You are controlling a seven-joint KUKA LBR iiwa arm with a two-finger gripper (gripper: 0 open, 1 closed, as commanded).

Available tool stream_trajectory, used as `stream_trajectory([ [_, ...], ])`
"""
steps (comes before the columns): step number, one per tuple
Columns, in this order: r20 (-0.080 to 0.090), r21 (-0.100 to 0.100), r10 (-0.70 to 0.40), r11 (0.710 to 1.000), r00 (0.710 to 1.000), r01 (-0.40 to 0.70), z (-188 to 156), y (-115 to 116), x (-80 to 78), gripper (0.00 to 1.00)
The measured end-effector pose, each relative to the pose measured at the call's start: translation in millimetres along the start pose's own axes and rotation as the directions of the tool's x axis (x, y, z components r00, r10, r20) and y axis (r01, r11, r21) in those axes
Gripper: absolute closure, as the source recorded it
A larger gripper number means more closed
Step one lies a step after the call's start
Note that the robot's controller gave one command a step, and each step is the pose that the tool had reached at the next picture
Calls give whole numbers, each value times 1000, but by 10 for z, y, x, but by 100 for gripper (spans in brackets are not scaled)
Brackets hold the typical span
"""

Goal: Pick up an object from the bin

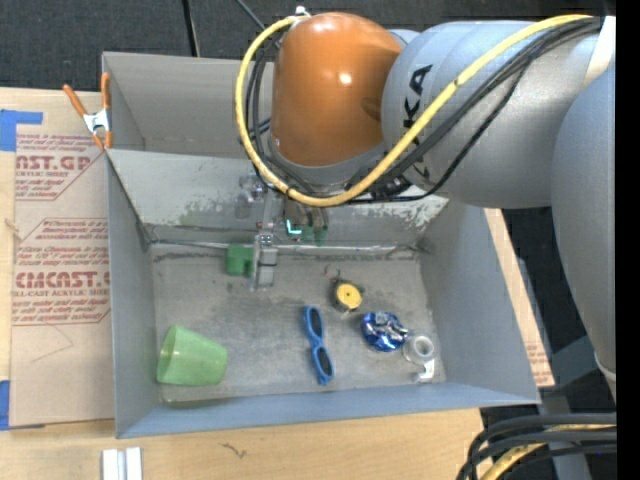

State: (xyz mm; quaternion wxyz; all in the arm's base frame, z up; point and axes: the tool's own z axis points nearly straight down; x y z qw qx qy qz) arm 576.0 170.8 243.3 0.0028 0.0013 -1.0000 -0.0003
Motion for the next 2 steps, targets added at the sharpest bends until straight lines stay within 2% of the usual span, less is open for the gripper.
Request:
stream_trajectory([
  [1, 0, 3, -39, 999, 999, 39, 1711, 151, 352, 0],
  [2, 4, 0, -271, 963, 963, 271, 1739, 588, 806, 0],
])
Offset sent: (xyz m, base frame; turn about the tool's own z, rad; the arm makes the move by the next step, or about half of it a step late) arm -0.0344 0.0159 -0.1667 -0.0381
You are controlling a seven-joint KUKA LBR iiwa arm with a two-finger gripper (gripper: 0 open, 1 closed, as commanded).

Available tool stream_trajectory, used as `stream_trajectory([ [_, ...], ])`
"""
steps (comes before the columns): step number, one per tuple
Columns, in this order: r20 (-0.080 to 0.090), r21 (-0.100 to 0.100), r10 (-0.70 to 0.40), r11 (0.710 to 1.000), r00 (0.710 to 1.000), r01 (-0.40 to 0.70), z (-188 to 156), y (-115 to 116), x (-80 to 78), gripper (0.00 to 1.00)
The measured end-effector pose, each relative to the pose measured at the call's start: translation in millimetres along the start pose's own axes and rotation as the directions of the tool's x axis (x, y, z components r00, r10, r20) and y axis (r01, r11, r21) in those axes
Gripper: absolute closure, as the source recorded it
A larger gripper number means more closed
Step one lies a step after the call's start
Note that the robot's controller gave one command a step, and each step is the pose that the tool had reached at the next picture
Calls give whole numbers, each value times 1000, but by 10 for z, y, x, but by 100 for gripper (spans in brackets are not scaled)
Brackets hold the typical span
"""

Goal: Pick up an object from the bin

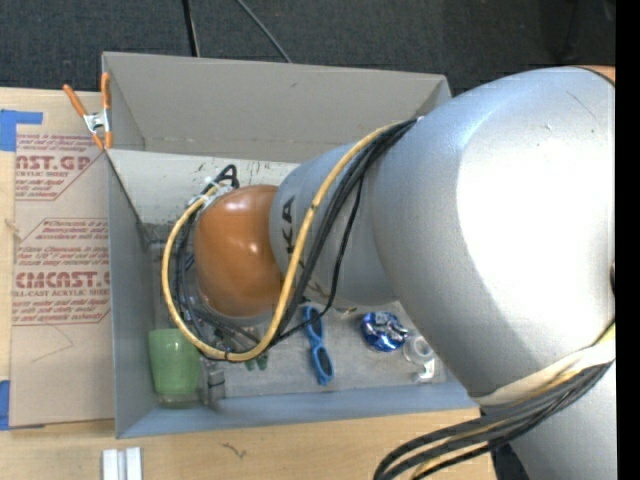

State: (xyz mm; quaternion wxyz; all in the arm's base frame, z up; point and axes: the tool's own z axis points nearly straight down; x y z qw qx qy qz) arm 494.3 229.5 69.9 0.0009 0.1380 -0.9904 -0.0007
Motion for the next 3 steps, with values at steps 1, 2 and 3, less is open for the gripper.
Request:
stream_trajectory([
  [1, 11, 4, -128, 992, 992, 128, -14, 185, 26, 0],
  [2, 5, 11, -125, 992, 992, 125, -28, 137, 23, 100],
  [3, 11, 2, -99, 995, 995, 99, -1272, -188, -72, 100],
])
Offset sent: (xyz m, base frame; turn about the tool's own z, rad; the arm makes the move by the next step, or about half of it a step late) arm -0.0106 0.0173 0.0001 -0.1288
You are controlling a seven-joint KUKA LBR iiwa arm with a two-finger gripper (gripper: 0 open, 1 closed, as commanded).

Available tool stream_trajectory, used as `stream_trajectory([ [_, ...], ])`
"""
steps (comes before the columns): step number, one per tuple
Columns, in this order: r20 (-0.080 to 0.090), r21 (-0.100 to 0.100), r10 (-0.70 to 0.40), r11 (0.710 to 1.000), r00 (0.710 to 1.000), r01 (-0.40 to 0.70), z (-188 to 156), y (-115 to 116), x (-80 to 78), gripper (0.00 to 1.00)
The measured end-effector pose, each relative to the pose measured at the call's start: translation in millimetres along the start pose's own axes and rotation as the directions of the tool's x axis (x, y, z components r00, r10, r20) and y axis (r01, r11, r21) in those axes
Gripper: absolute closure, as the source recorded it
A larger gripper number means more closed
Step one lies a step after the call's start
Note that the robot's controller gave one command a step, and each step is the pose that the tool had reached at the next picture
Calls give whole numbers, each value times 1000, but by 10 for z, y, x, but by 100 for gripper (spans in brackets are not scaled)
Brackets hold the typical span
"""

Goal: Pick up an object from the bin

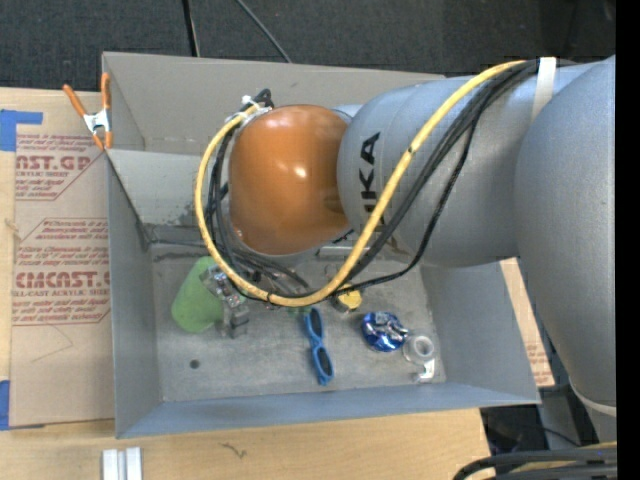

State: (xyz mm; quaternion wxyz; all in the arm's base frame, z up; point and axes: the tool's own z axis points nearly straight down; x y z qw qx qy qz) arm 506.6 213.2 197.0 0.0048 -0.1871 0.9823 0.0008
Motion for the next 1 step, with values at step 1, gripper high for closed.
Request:
stream_trajectory([
  [1, -6, -1, -415, 910, 910, 415, -556, -812, 329, 100],
])
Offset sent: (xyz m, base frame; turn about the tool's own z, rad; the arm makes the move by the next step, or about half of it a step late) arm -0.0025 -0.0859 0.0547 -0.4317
